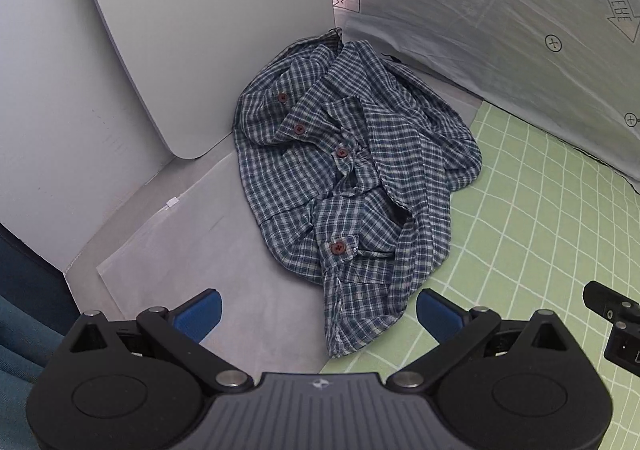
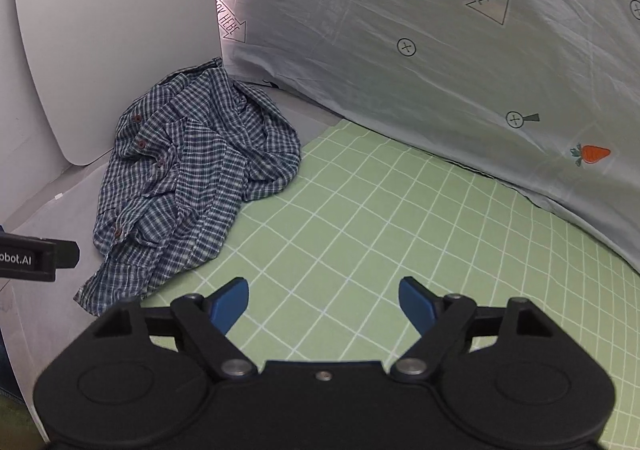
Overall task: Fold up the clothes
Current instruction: 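Reach the left tool to the plaid shirt's button placket and close on it, then lift the shirt with the left tool and drag it onto the mat while the right tool pinches fabric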
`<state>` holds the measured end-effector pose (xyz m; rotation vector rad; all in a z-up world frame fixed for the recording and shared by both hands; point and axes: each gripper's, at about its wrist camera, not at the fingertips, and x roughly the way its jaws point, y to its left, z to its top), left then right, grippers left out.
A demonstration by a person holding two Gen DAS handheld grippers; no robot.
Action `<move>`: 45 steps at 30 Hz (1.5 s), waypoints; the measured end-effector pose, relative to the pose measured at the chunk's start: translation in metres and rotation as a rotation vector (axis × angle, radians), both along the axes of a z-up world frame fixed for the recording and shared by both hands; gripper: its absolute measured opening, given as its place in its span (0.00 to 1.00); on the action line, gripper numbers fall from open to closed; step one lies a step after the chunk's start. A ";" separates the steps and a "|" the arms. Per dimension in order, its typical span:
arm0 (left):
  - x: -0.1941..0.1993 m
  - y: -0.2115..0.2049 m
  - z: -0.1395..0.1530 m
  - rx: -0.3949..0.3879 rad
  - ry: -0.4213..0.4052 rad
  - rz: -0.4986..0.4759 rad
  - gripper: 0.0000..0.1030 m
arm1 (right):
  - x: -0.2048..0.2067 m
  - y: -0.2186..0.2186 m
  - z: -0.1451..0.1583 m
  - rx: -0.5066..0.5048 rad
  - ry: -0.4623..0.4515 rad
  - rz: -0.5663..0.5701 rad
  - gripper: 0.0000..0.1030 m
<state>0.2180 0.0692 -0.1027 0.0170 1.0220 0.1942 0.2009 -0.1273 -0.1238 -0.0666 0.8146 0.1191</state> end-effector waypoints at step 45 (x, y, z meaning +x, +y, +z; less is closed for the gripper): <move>-0.157 -0.302 0.073 -0.397 -0.038 -0.839 0.06 | -0.287 -0.249 0.111 0.220 -0.291 -0.707 0.03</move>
